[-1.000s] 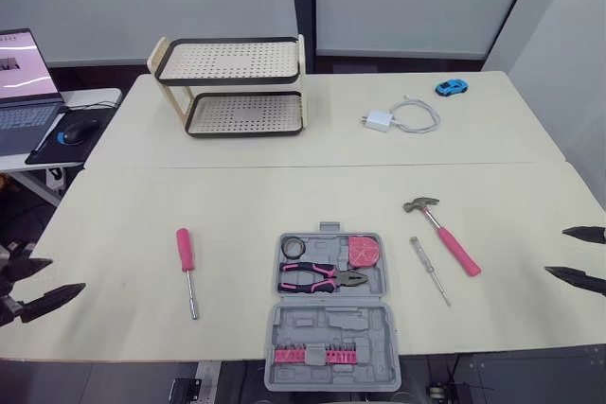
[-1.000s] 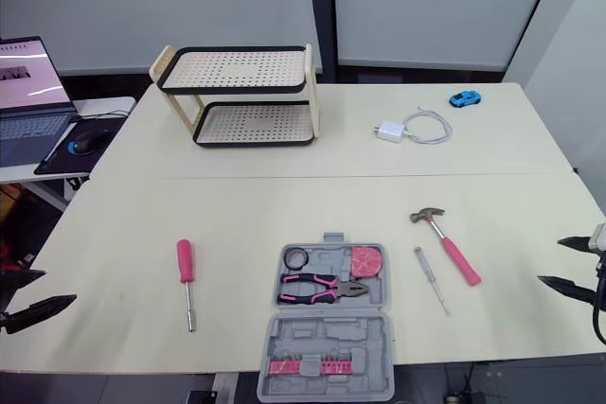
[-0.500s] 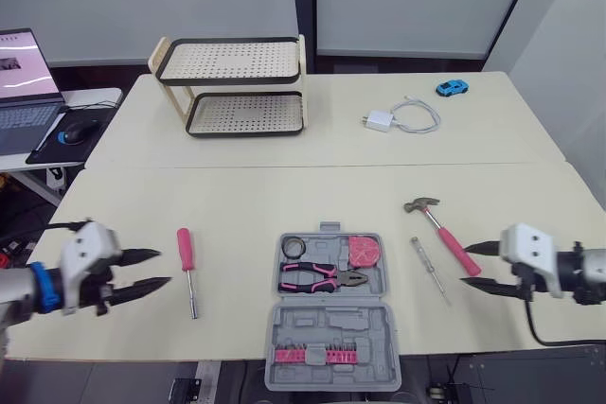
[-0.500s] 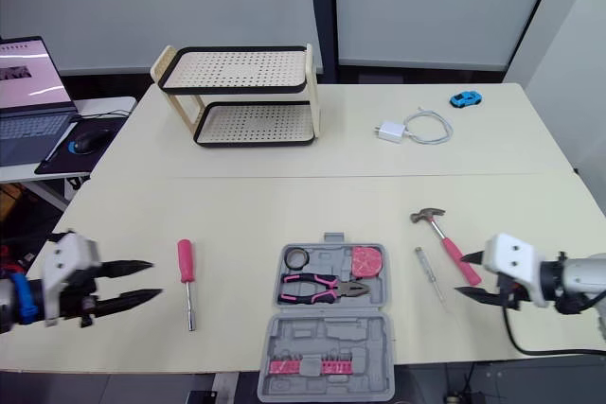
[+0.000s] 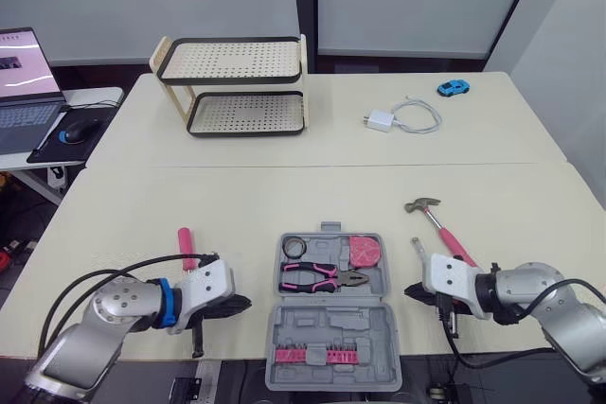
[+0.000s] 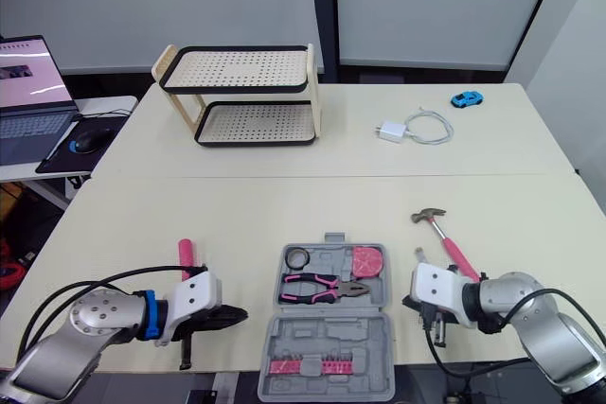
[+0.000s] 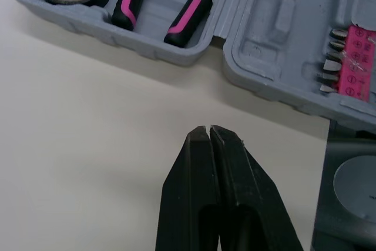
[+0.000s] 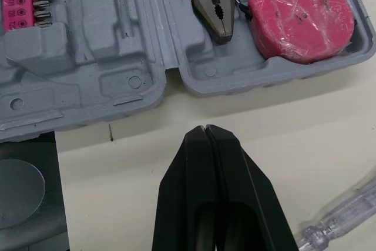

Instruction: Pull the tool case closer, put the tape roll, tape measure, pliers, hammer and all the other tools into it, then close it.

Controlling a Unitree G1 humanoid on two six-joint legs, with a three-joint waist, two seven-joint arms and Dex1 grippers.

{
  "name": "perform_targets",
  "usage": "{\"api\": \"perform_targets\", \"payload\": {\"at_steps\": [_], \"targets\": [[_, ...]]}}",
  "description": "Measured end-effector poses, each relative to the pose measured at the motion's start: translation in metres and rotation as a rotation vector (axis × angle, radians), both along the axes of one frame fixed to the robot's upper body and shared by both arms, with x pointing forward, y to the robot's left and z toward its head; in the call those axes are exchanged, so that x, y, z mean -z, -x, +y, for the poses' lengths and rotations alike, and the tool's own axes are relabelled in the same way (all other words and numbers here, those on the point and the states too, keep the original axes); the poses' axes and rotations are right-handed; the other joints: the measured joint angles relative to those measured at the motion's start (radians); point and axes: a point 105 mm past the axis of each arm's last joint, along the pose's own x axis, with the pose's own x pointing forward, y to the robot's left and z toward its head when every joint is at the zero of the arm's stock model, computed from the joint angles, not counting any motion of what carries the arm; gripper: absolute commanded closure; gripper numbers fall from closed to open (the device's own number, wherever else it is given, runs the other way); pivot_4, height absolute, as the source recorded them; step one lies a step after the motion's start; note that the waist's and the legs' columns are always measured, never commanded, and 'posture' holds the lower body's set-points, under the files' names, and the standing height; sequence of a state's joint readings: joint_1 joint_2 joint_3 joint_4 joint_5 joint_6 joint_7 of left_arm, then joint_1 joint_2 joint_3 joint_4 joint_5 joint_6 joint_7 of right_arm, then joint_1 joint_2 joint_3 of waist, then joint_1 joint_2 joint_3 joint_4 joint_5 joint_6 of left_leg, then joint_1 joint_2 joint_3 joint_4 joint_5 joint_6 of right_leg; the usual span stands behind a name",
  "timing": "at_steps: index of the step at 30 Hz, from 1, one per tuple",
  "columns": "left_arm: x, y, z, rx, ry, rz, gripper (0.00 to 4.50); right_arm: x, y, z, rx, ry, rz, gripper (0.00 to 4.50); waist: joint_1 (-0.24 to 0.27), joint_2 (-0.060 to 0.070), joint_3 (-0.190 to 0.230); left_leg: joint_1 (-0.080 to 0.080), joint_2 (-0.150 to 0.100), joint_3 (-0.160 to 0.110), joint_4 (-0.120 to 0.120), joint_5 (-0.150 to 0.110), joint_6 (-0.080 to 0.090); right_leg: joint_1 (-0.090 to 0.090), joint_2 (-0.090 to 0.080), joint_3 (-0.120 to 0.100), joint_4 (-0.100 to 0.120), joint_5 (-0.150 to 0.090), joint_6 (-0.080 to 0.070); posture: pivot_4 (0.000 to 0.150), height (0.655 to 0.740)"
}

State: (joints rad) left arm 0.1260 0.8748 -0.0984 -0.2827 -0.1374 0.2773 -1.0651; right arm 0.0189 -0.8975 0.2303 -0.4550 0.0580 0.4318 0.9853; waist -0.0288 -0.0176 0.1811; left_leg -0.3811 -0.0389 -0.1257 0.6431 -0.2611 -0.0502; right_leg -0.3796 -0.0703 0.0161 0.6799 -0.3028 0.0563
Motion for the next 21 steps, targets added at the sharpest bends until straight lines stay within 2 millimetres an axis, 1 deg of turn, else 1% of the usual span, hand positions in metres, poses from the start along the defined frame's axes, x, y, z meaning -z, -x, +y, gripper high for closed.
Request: {"api": "perform_targets", "payload": {"at_steps": [3,5,8,14,21], "targets": [[0.011,0.0,-0.011,-0.004,0.005,0.002,4.47,0.007,0.003,0.006,-0.018,0.017,0.004,4.5,0.0,0.0,0.0,0.0,0.0,0.0,0.0,0.0,0.0,0.0,0.0,0.0,0.0,0.0,0.0,0.15,0.74],[0.018,0.002,-0.012,-0.009,-0.008,0.015,4.47,0.01,0.004,0.006,-0.023,0.034,0.003,4.5,-0.001,0.0,0.0,0.0,0.0,0.0,0.0,0.0,0.0,0.0,0.0,0.0,0.0,0.0,0.0,0.15,0.74],[0.024,0.0,-0.012,-0.027,-0.017,0.015,4.47,0.014,0.003,0.005,-0.022,0.06,-0.01,4.5,0.0,0.0,0.0,0.0,0.0,-0.001,0.0,0.0,0.0,0.0,0.0,-0.001,0.0,0.0,0.0,0.15,0.74],[0.025,-0.008,-0.024,-0.029,0.006,-0.02,4.47,0.025,0.003,0.016,-0.034,0.065,-0.013,4.5,0.002,0.001,-0.001,0.0,-0.001,-0.001,0.001,0.0,0.0,0.001,-0.001,-0.001,0.0,0.0,0.0,0.15,0.74],[0.028,-0.016,-0.041,-0.017,0.035,-0.042,4.47,0.031,-0.003,0.026,-0.064,0.091,-0.027,4.5,0.006,0.003,-0.003,0.003,-0.001,-0.003,0.001,0.0,0.0,0.006,-0.002,-0.002,-0.001,0.0,0.001,0.15,0.74]]}}
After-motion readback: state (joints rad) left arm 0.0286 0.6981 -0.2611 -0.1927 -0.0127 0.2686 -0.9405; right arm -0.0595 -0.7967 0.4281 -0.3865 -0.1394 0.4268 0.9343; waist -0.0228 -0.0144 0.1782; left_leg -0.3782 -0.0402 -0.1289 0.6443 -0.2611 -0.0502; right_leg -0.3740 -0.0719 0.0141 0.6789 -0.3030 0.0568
